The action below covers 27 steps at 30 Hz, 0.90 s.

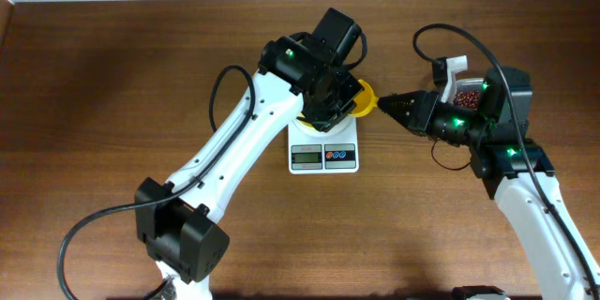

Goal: Scoop item into bowl and weigh 50g on scale
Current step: 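Release the scoop with the left gripper and carry it right toward the bean tub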

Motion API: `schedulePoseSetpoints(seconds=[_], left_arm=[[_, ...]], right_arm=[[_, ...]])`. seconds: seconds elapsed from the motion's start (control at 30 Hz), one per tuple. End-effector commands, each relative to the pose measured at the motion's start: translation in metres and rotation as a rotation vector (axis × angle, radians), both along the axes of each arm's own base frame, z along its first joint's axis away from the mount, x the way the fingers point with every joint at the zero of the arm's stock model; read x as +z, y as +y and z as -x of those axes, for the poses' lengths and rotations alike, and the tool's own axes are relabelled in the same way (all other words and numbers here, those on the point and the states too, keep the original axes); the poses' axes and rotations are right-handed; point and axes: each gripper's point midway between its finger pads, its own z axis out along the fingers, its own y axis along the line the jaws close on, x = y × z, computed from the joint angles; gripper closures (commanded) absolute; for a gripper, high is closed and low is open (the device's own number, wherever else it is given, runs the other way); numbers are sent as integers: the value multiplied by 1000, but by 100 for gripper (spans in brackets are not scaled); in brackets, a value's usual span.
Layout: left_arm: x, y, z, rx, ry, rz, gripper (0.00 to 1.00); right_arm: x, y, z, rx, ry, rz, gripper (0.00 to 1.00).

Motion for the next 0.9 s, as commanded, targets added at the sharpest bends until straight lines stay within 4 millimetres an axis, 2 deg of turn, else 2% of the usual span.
schedulePoseSetpoints(seconds=[0.0,0.03,0.07,0.1,0.13,0.33,0.43,0.53,0.7,0.87], left_arm=[[14,0,-2,-9,-43,8,100],[14,-1,-2,-9,-43,8,99],[14,0,-2,-8,-44,8,81],[14,0,-2,-8,-44,8,44],[14,0,-2,-8,-44,8,1],[14,1,-3,-7,-44,8,1],[15,7,-7,-38,-65,-1,1],[21,13,-6,-116,-84,16,1],[32,35,-2,-201,-121,-11,1],[44,44,7,-364,-199,-48,1]], right_arm=[[5,2,-2,7,-22,5,96],[5,2,-2,7,-22,5,96],[5,2,-2,7,-22,5,96],[5,2,-2,7,-22,5,96],[5,2,-2,7,-22,5,96],[3,1,-3,2,-30,16,96],[0,-2,-6,-7,-57,53,96],[-7,-8,-11,-42,-65,100,96],[-22,-23,-20,-128,-66,208,96],[-26,-39,-22,-171,-98,342,96]])
